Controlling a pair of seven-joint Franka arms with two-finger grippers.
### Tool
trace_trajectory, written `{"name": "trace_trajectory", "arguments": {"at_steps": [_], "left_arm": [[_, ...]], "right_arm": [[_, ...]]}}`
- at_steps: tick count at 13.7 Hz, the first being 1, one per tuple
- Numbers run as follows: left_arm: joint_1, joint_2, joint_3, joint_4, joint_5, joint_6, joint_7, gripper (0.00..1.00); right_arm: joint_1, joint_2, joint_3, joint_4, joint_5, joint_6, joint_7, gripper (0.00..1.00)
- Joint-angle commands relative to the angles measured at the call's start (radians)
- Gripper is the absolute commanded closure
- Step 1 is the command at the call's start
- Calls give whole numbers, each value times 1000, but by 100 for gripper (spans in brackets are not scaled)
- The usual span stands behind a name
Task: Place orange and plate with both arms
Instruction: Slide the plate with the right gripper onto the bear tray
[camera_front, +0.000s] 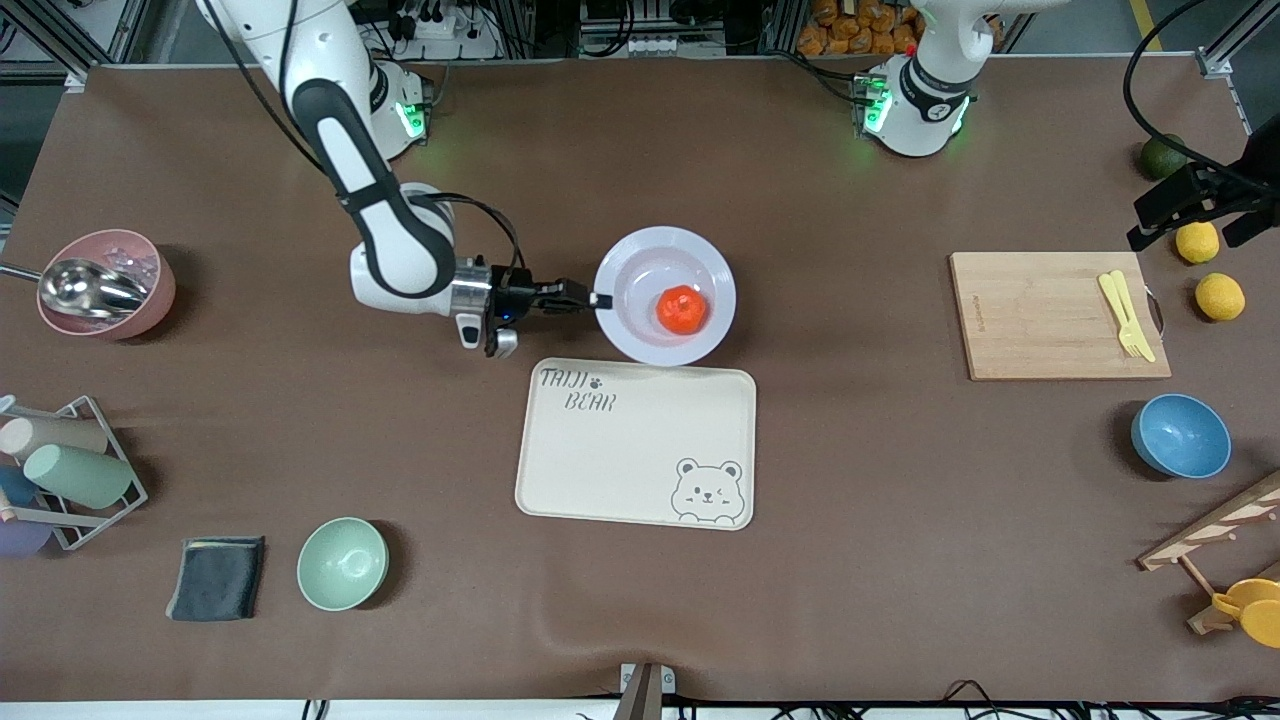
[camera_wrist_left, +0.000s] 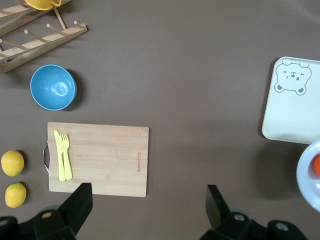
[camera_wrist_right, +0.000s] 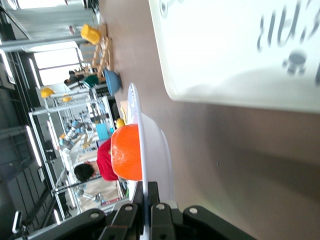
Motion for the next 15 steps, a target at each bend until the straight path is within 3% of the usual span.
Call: {"name": "trace_trajectory", "arguments": {"at_steps": [1, 10, 15], "left_arm": [[3, -21, 1, -13, -12, -28, -13, 0], [0, -19, -9, -12, -18, -44, -40, 0], [0, -13, -7, -7, -26, -40, -40, 0]], "right_arm": [[-30, 0, 8, 49, 29, 15, 25, 100], [-34, 269, 8, 362, 29, 244, 13, 100], [-51, 322, 8, 434, 29, 260, 13, 100]]}}
